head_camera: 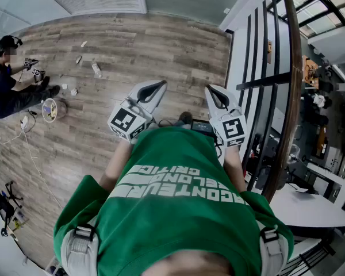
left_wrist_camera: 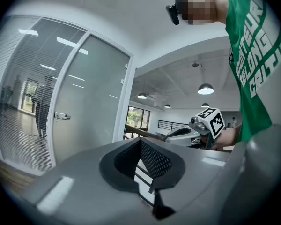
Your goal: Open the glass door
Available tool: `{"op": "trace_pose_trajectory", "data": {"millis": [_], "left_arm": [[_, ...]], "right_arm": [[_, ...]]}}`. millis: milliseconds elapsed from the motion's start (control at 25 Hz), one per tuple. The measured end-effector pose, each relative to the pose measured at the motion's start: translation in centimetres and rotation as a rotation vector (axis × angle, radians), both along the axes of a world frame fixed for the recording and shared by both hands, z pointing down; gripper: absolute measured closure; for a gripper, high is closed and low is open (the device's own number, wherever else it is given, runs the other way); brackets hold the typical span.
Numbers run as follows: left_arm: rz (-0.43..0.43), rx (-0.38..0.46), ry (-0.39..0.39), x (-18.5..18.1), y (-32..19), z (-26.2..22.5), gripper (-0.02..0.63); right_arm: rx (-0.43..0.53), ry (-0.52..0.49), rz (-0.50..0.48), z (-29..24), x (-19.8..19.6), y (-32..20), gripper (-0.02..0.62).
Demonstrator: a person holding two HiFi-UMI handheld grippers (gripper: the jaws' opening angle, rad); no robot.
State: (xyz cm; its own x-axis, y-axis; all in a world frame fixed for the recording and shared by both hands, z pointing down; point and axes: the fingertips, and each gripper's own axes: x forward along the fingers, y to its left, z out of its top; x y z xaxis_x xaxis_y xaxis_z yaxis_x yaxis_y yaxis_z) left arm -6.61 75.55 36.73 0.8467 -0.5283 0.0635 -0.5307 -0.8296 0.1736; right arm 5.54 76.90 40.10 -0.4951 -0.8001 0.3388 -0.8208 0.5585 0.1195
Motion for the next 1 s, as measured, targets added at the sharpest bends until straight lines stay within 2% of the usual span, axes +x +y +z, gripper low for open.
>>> {"op": "trace_pose_trajectory", "data": {"millis": [160, 360, 600, 1000], "left_arm": [[0.006, -0.010, 0.014, 0.5, 0.5, -0.3, 0.591], [0.055, -0.020, 0.023, 1.5, 1.1, -0.5, 0.591], [0.083, 0.014, 0.008, 2.4, 1.6, -0.1, 0.591], [0.107, 0.001, -0.012, 4.8, 2.3, -0.5, 0.591]], "right_arm": [[0.005, -0.009, -0.008, -0.7, 0.1, 0.4, 0.603], [0.013, -0.020, 0.019, -0.9, 0.9, 0.5, 0.603], [0.030, -0.047, 0.059, -0.9, 2.4, 0.5, 0.603], [0.013, -0.078, 0.084, -0.7, 4.9, 1.4, 0.603]]}}
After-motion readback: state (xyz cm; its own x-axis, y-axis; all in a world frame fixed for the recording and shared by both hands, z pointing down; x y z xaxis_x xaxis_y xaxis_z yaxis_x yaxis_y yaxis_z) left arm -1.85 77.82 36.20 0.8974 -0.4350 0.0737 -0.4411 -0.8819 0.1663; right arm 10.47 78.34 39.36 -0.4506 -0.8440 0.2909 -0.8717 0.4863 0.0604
